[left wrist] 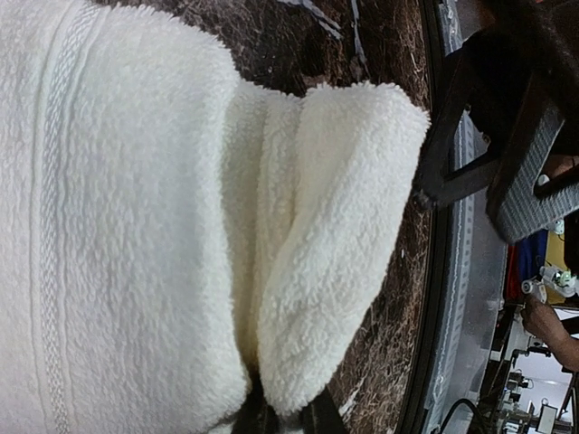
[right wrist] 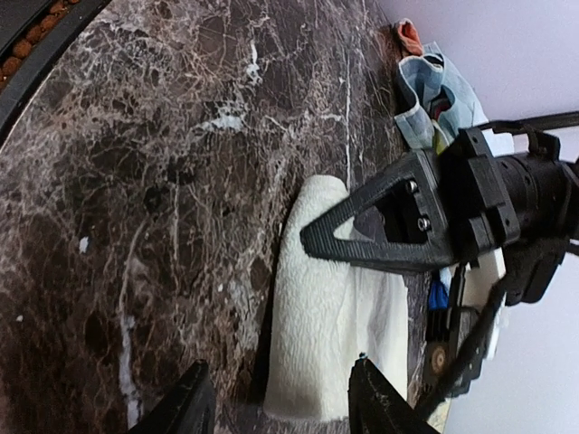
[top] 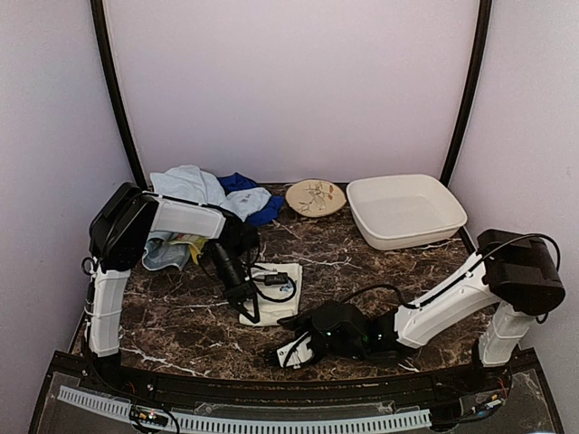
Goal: Roll the towels
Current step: Roll the towel at the center of the board.
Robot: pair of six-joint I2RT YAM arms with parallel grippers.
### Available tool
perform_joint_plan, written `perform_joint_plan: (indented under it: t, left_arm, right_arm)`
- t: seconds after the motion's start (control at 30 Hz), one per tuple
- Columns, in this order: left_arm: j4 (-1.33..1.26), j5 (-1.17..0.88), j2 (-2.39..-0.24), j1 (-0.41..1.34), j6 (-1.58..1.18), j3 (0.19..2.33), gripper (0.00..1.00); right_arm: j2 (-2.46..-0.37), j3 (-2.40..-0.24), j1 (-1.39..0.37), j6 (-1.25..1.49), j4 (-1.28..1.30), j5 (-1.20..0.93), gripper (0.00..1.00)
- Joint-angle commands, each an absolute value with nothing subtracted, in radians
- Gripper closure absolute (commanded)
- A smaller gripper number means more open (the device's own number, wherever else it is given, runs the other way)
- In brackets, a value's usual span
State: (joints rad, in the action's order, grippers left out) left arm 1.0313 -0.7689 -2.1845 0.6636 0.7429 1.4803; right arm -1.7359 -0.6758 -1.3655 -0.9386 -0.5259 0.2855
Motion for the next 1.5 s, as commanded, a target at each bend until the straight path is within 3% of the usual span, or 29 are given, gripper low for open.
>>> perform_joint_plan:
  t: [0.0, 0.27, 0.4, 0.7, 0.8, 0.9, 1.1, 1.47]
  left_arm:
    - [1.049, -0.698, -2.225, 0.667, 0.743, 1.481, 1.00]
    - [1.060, -0.697, -2.229, 0.665, 0.772, 1.483, 1.00]
    - [1.075, -0.720, -2.214, 0.654, 0.803, 1.489, 0.98]
    - [1.024, -0.774, -2.088, 0.623, 0.836, 1.425, 0.55]
    - [0.972, -0.750, -2.034, 0.578, 0.808, 1.384, 0.51]
    - [0.864, -0.689, -1.920, 0.524, 0.791, 1.295, 0.37]
    - [0.732, -0.616, -1.700, 0.483, 0.812, 1.121, 0.35]
    - [0.544, -0.511, -1.560, 0.575, 0.809, 0.970, 0.39]
  right_arm:
    - [-1.823, -0.748, -1.360, -1.029, -0.668, 0.269, 0.53]
    - [-1.936, -0.817, -1.313, -0.977, -0.673, 0.259, 0.58]
    - [-1.949, -0.838, -1.289, -0.885, -0.597, 0.239, 0.70]
    - [-1.941, -0.920, -1.222, -0.648, -0.350, 0.151, 0.83]
    - [-1.939, -0.981, -1.186, -0.535, -0.237, 0.048, 0.89]
    - [-1.937, -1.022, -1.145, -0.448, -0.167, -0.043, 0.94]
    - [-1.974, -1.158, -1.062, -0.327, -0.031, -0.216, 0.99]
    - [-2.127, -1.356, -0.898, -0.019, 0.147, -0.660, 1.00]
